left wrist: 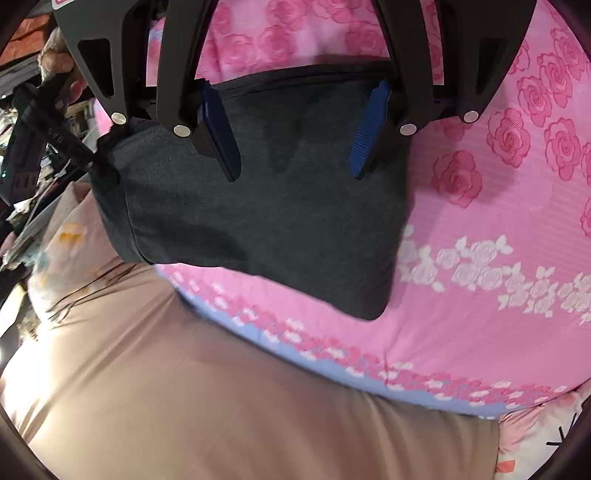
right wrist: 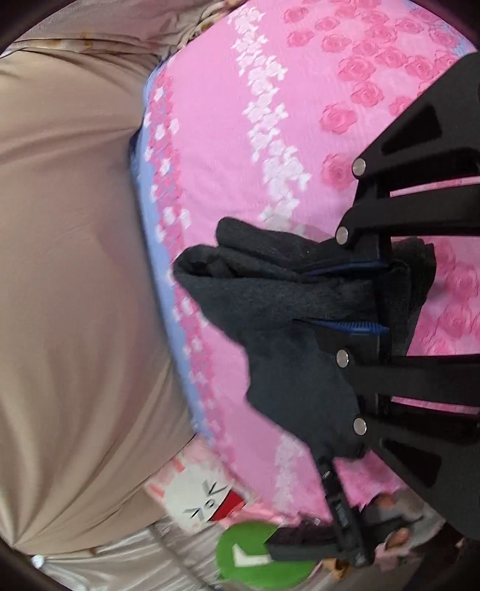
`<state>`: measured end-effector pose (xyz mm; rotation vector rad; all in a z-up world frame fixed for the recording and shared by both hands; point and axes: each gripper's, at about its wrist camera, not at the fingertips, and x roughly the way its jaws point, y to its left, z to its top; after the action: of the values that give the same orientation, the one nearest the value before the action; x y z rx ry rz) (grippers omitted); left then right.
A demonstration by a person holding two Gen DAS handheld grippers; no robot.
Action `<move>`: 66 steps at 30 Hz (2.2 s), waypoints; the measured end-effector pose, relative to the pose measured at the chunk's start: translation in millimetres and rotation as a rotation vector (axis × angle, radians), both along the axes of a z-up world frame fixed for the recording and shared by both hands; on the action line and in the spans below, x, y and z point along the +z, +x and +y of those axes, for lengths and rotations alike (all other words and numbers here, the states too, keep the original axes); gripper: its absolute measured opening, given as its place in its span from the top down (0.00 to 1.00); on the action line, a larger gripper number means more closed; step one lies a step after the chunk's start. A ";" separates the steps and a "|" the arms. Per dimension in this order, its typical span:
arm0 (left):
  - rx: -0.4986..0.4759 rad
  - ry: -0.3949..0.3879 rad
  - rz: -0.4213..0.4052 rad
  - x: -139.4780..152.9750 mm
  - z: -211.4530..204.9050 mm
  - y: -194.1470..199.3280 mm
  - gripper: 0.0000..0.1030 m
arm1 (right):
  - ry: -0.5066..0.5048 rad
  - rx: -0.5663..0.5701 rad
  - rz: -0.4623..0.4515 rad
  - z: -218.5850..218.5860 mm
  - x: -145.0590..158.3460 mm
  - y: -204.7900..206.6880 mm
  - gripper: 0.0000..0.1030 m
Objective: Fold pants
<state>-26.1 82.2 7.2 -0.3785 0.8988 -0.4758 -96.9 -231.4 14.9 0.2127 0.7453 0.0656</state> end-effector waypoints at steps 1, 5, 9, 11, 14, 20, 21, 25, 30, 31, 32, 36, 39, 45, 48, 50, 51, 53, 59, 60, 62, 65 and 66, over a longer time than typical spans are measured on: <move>-0.007 -0.002 0.020 -7.3 0.0 1.8 0.43 | -0.012 -0.025 0.066 -6.7 -22.7 4.7 0.79; -0.019 -0.009 0.001 -13.9 2.4 -2.0 0.42 | 0.164 -0.082 0.047 -37.2 -37.4 -7.4 0.54; -0.026 -0.047 -0.027 -4.5 6.1 -11.9 0.42 | 0.108 -0.121 0.008 -52.5 -21.4 -26.0 0.44; -0.071 -0.056 -0.064 8.4 0.3 -22.3 0.42 | 0.097 -0.097 0.009 -56.2 -23.6 -41.7 0.42; -0.190 0.020 -0.142 29.2 -30.7 -39.6 0.29 | 0.029 -0.033 0.031 -50.0 -38.0 -58.6 0.42; -0.353 0.057 -0.159 29.4 -103.9 -47.7 0.21 | -0.105 0.038 0.034 -15.4 -56.3 -42.1 0.73; -0.363 0.045 -0.137 26.7 -110.8 -47.0 0.21 | -0.106 0.042 0.025 -13.5 -53.7 -39.5 0.81; -0.311 0.072 -0.116 20.7 -105.8 -41.8 0.21 | -0.004 0.003 -0.027 -32.6 -32.4 -49.9 0.86; -0.263 0.059 -0.060 1.2 -83.2 -26.8 0.21 | 0.136 -0.023 0.043 -65.3 -59.8 -56.1 0.80; -0.266 0.052 -0.064 2.5 -80.8 -28.1 0.21 | 0.148 -0.063 0.034 -71.5 -51.3 -60.8 0.76; -0.270 0.050 -0.068 3.9 -80.1 -29.5 0.21 | 0.164 -0.077 0.013 -75.3 -43.3 -63.0 0.75; -0.259 -0.029 -0.090 13.6 -65.9 -33.7 0.21 | 0.216 -0.011 -0.079 -68.8 -8.3 -48.8 0.53; -0.194 -0.036 -0.094 20.8 -48.5 -29.6 0.21 | 0.186 0.051 -0.030 -44.4 -18.3 -16.3 0.47; -0.010 0.015 -0.073 20.4 7.7 -18.1 0.21 | 0.138 0.067 -0.044 -7.9 -6.3 -2.9 0.84; 0.048 -0.010 -0.070 22.3 32.1 -13.6 0.21 | 0.144 0.096 -0.146 -7.7 34.9 -29.2 0.84; 0.069 -0.001 -0.069 20.9 38.1 -10.7 0.21 | 0.104 0.074 -0.113 -11.1 25.0 -27.1 0.84; 0.073 0.003 -0.062 18.0 38.9 -9.3 0.21 | 0.086 0.054 -0.049 -16.6 3.9 -19.9 0.82; 0.069 -0.001 -0.041 11.7 39.1 -8.2 0.21 | 0.056 -0.002 0.093 -30.4 -45.1 -4.3 0.72; 0.058 -0.004 -0.015 12.6 24.6 0.5 0.21 | 0.114 -0.015 -0.060 -38.8 0.0 -20.4 0.66; 0.047 -0.012 -0.034 19.4 19.4 3.8 0.21 | 0.118 0.013 -0.078 -34.0 10.2 -16.5 0.68; 0.017 -0.020 -0.085 37.6 1.2 11.0 0.21 | 0.117 0.076 -0.106 -19.7 26.7 -0.1 0.70; -0.009 0.011 -0.070 35.7 -25.8 38.4 0.16 | 0.071 0.131 -0.078 1.1 18.5 45.1 0.72; 0.006 0.064 -0.014 19.9 -35.6 57.7 0.17 | 0.051 0.116 -0.045 2.2 7.0 62.8 0.72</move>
<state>31.6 46.5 27.1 -0.3188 0.8970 -0.4422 -34.1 -229.2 21.9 0.2154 0.7111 0.1992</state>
